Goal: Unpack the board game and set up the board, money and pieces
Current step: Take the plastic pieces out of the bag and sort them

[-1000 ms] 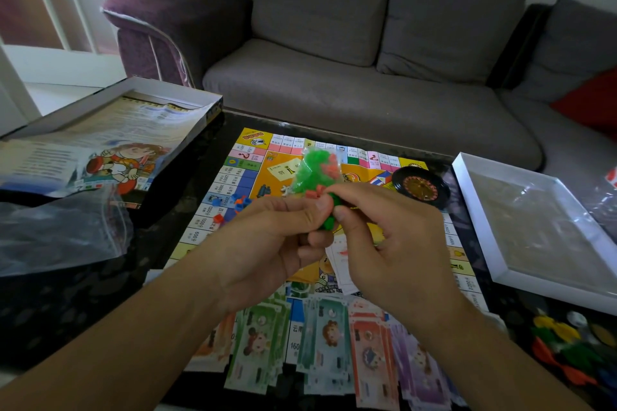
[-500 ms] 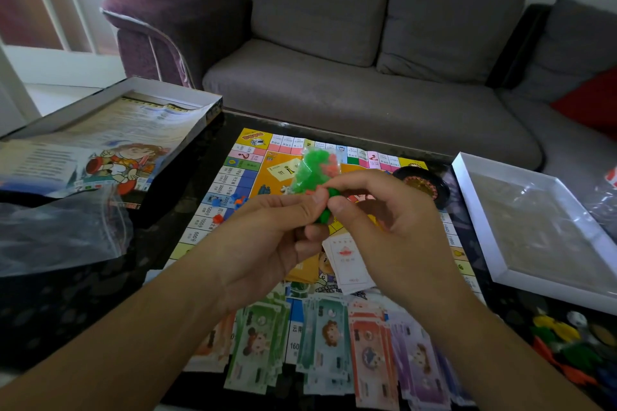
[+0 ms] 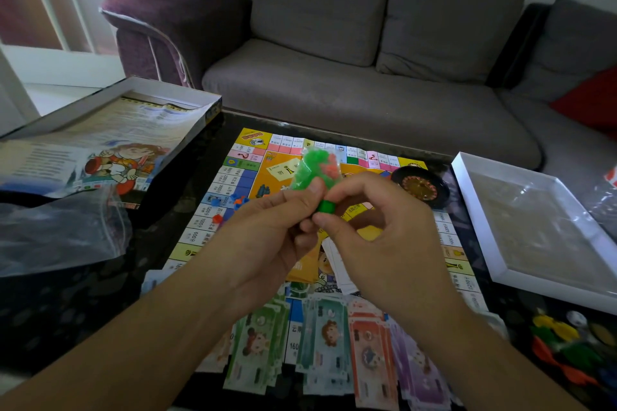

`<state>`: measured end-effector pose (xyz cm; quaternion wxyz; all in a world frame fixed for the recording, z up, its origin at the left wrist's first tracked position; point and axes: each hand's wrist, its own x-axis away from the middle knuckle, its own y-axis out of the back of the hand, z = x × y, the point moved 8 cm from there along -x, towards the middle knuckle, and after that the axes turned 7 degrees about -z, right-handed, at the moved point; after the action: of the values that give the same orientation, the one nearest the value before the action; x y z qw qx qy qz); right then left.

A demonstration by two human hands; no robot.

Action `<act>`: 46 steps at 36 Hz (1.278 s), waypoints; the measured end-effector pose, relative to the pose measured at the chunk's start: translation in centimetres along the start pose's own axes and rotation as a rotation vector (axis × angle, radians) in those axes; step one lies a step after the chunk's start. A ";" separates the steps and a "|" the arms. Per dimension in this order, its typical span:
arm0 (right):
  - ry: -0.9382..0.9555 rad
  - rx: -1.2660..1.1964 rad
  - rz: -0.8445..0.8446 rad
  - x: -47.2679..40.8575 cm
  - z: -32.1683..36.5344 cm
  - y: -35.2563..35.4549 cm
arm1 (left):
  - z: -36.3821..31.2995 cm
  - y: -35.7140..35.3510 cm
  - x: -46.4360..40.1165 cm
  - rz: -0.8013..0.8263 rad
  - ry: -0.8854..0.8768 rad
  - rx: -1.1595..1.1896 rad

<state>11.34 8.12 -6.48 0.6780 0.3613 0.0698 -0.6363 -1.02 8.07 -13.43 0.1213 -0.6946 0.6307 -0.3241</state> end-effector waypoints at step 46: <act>-0.191 -0.137 0.014 -0.5 -1.8 0.8 | -0.2 -0.9 1.4 0.112 0.033 -0.167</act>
<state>12.65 9.50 -7.25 0.7090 0.2523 0.0456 -0.6570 -0.46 6.93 -12.37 0.0707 -0.6604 0.6955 -0.2743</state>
